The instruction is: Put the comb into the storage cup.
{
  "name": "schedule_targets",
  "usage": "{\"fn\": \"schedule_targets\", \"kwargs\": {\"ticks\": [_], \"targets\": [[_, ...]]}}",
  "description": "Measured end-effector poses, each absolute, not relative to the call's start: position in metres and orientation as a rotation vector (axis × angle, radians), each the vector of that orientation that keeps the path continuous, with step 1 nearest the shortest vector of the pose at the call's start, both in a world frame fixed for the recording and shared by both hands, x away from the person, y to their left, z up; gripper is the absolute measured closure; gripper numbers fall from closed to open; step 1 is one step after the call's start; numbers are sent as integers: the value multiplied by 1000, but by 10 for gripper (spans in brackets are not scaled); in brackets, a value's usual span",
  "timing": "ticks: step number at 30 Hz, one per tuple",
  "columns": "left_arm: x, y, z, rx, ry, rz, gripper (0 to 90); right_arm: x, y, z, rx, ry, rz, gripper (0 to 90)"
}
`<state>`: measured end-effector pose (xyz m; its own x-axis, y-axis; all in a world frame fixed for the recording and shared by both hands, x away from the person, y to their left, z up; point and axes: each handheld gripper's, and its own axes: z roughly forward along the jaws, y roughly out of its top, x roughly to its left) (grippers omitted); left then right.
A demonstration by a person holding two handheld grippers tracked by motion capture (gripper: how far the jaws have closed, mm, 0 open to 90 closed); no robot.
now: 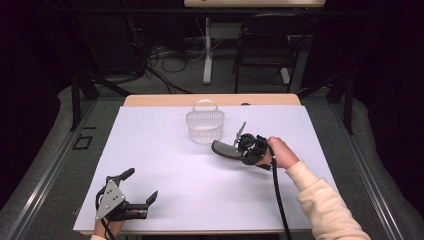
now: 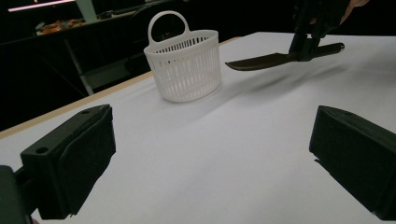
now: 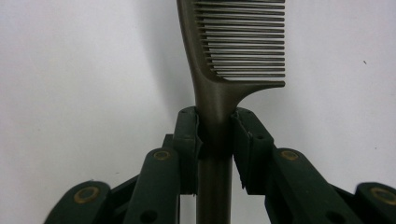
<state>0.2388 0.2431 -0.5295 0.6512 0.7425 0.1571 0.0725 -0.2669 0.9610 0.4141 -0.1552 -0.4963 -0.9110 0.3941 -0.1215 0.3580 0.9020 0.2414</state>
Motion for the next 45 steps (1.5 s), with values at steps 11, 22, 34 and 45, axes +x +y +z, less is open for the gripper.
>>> {"fn": "schedule_targets", "kwargs": {"ticks": [11, 22, 34, 45], "targets": [[239, 243, -529, 1742, 663, 740, 5, 411, -160, -492, 601, 2879, 394, 722], [239, 243, -529, 1741, 661, 743, 5, 408, -171, -485, 648, 2846, 498, 722], [239, 243, -529, 1741, 662, 744, 4, 405, -184, -482, 721, 2797, 626, 722], [238, 243, -529, 1742, 663, 746, 4, 401, -193, -481, 760, 2749, 735, 722]]}}
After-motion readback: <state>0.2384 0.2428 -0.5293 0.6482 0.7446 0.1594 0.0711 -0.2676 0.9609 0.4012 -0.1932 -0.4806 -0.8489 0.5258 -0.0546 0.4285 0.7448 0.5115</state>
